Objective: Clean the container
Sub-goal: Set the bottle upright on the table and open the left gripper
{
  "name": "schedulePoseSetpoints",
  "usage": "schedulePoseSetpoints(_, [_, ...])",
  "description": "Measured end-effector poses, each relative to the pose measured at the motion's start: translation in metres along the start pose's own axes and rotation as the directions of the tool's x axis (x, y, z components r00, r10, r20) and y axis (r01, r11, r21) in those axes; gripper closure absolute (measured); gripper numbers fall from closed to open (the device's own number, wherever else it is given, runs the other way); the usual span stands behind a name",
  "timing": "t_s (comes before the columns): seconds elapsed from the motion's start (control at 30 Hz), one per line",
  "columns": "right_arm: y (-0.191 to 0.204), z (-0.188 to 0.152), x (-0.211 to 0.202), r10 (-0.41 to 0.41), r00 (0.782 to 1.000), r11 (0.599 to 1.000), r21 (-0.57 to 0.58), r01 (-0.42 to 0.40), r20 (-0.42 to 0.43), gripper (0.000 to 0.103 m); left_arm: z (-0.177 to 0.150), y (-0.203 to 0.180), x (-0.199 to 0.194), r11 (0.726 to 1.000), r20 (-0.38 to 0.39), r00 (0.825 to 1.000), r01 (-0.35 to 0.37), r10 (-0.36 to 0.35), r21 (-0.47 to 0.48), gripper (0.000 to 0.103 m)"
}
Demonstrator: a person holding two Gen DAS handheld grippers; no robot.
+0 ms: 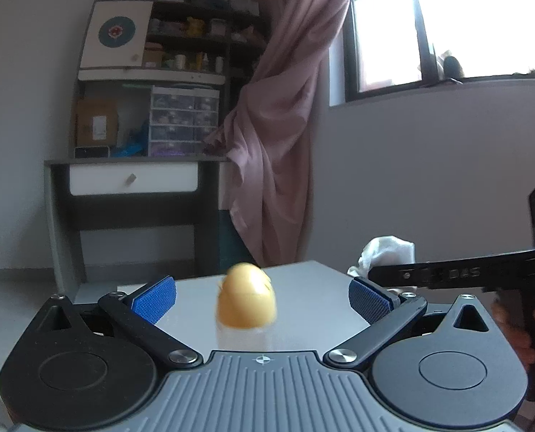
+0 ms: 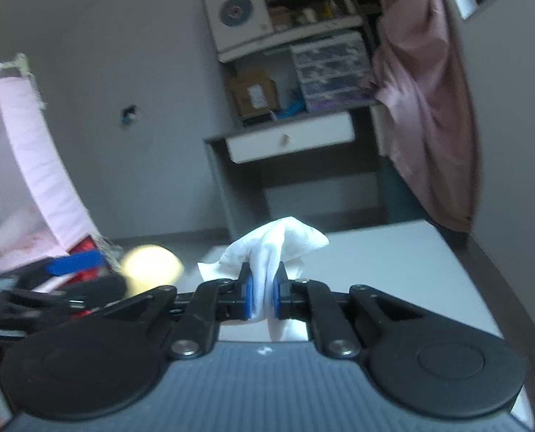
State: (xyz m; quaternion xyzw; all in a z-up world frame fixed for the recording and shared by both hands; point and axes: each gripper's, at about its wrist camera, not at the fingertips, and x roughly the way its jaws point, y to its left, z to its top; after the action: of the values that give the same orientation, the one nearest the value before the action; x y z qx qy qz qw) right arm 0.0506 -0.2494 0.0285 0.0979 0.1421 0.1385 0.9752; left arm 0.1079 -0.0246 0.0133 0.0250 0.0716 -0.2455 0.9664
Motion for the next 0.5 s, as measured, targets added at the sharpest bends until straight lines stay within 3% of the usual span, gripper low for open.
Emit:
schedulePoseSetpoints(0.1, [-0.008,-0.010,0.006,-0.066,0.997,0.998,-0.021,0.065,-0.027,0.093,-0.008,-0.009,-0.009,1.000,-0.021,1.000,-0.006,0.006,0.003,0.000])
schedulePoseSetpoints(0.5, [-0.018,-0.035,0.032,-0.143,0.987,0.988,-0.065,0.139,-0.075,0.092,-0.049,-0.017,-0.028,0.990,-0.118,0.992,-0.055,0.039,-0.132,0.000])
